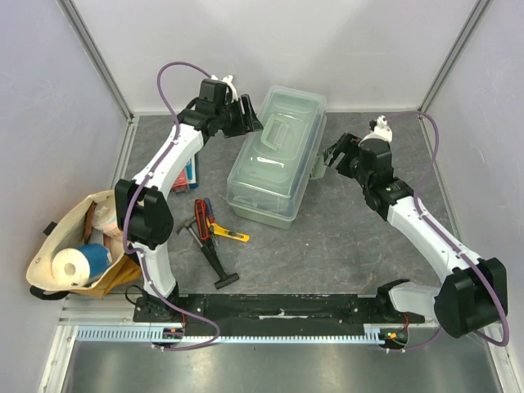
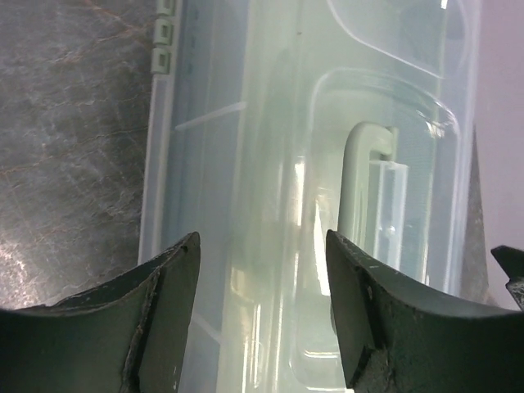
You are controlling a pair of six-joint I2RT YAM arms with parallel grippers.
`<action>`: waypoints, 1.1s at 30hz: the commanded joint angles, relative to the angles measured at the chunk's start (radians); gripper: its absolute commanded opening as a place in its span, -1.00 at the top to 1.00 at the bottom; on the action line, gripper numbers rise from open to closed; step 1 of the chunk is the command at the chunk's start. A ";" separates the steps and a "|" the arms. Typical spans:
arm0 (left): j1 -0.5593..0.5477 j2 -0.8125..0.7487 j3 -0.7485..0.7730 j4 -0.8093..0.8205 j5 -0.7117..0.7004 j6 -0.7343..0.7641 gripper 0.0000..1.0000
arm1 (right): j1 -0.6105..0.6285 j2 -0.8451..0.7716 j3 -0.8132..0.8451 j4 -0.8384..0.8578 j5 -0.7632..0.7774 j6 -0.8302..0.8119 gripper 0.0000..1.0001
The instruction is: Pack the tool kit
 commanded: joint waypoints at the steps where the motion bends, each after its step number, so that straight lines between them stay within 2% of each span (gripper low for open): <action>1: -0.004 -0.015 0.054 -0.020 0.145 0.084 -0.37 | 0.001 0.024 0.115 -0.009 -0.159 -0.029 -0.64; 9: -0.018 -0.018 0.065 -0.018 0.231 0.135 -0.37 | 0.001 0.093 0.240 0.007 -0.298 -0.005 -0.65; 13: -0.048 -0.015 0.070 -0.018 0.269 0.184 -0.37 | 0.001 0.160 0.286 0.112 -0.399 0.075 -0.64; 17: -0.081 -0.003 0.074 -0.026 0.286 0.224 -0.38 | 0.007 0.245 0.303 0.221 -0.482 0.184 -0.53; 21: -0.095 -0.001 0.079 -0.026 0.291 0.227 -0.38 | 0.021 0.317 0.312 0.309 -0.518 0.238 -0.47; 33: -0.127 0.031 0.097 -0.021 0.365 0.241 -0.39 | 0.038 0.401 0.356 0.295 -0.539 0.238 -0.31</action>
